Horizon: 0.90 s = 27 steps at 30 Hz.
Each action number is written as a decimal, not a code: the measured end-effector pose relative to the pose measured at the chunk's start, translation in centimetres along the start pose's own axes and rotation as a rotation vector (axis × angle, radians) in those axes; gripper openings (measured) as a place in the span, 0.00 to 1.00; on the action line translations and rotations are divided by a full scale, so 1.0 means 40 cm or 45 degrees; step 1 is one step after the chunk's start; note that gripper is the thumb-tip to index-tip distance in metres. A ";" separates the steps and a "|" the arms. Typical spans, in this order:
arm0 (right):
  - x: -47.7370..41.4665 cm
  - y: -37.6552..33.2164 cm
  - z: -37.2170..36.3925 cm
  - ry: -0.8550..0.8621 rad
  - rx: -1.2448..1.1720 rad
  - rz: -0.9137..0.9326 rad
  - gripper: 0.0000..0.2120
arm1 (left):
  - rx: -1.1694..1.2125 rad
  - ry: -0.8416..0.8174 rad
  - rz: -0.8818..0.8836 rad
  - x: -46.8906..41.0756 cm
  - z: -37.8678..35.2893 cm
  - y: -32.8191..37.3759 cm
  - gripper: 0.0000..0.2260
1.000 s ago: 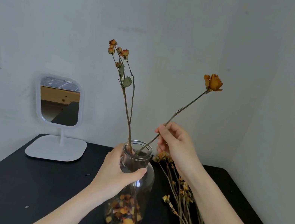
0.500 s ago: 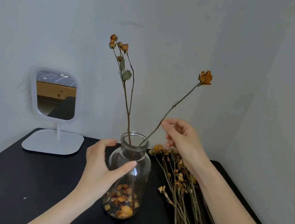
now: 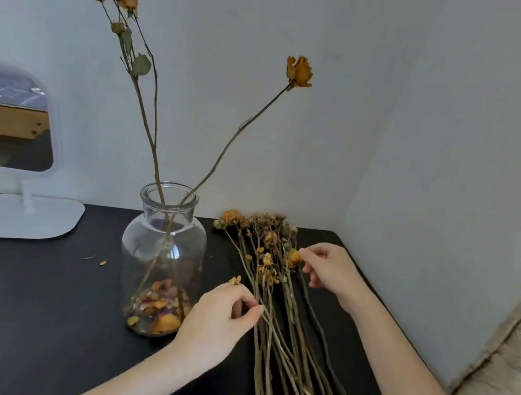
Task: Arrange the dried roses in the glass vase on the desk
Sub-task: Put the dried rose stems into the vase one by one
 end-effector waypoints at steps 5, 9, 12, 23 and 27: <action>0.007 0.100 0.019 -0.074 0.243 -0.056 0.04 | -0.099 0.027 0.385 -0.046 -0.066 -0.121 0.08; 0.009 0.129 -0.009 -0.173 0.334 -0.052 0.05 | -0.110 0.056 0.414 -0.041 -0.079 -0.130 0.16; 0.004 0.137 -0.025 -0.194 0.414 -0.031 0.07 | -0.148 0.025 0.381 -0.039 -0.089 -0.105 0.20; 0.006 0.158 -0.073 -0.228 0.527 -0.031 0.07 | -0.284 0.058 0.571 -0.053 -0.095 -0.161 0.10; 0.003 0.165 -0.075 -0.202 0.517 -0.057 0.06 | -0.283 0.006 0.638 -0.057 -0.114 -0.165 0.12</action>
Point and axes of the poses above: each hand's wrist, its own x-axis away from the middle knuckle, its own z-axis out of the back of the hand, y = z × x, the point moved 10 cm from there along -x, towards the middle knuckle, and after that the axes turned 15 degrees about y, right-handed, at the moved point
